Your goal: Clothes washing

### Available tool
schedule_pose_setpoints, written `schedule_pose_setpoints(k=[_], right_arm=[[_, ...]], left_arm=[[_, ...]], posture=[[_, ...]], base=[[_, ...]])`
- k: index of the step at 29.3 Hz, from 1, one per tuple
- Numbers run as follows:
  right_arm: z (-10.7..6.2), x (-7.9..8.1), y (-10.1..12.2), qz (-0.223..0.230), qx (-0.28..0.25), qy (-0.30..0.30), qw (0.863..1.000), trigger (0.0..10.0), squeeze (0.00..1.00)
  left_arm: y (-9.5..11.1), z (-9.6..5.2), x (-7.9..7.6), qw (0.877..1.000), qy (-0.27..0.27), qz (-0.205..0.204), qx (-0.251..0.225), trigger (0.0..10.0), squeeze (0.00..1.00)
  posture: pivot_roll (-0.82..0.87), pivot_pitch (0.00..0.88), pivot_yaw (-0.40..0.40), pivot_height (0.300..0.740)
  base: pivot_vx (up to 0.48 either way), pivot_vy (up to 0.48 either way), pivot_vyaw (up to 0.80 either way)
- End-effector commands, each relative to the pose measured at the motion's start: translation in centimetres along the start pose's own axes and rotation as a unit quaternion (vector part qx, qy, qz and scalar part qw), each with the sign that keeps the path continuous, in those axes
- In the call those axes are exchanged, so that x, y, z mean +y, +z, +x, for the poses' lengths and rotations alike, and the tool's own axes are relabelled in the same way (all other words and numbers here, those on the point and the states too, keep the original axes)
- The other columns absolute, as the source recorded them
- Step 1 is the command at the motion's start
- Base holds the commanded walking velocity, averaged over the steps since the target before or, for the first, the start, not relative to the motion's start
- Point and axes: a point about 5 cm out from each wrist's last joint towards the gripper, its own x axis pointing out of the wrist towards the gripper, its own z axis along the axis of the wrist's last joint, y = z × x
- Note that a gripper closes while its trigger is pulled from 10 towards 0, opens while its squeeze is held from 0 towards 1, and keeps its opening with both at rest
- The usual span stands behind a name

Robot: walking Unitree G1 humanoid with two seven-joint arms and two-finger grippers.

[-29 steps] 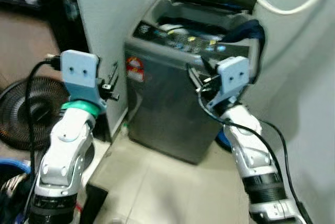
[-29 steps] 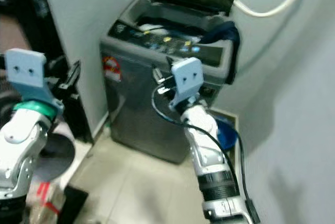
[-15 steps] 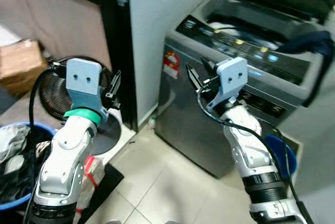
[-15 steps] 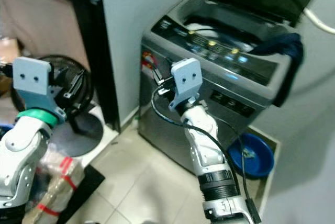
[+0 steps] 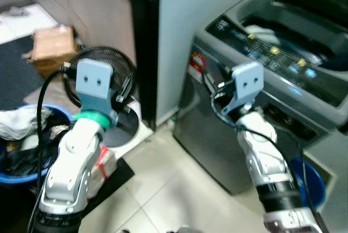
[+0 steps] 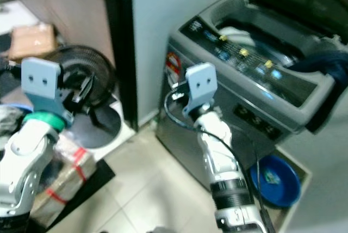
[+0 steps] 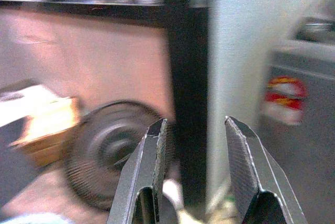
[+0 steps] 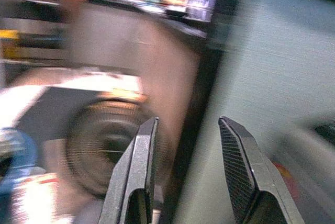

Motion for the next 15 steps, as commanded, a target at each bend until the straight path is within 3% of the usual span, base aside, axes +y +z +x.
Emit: schedule_pose_setpoints(k=[1,15], right_arm=[[-0.18,-0.09,-0.28,-0.001,0.005,-0.001,1.000,10.0,0.00],[-0.26,-0.04,-0.43,-0.001,0.006,-0.003,1.000,10.0,0.00]], left_arm=[[-0.62,-0.34,0.14,1.000,0.003,0.005,0.014,10.0,0.00],[-0.60,-0.22,0.05,1.000,0.003,0.006,0.014,10.0,0.00]], posture=[[0.10,0.029,-0.039,0.740],[0.10,0.033,-0.037,0.740]], base=[[0.000,0.000,0.75],[0.000,0.000,0.75]])
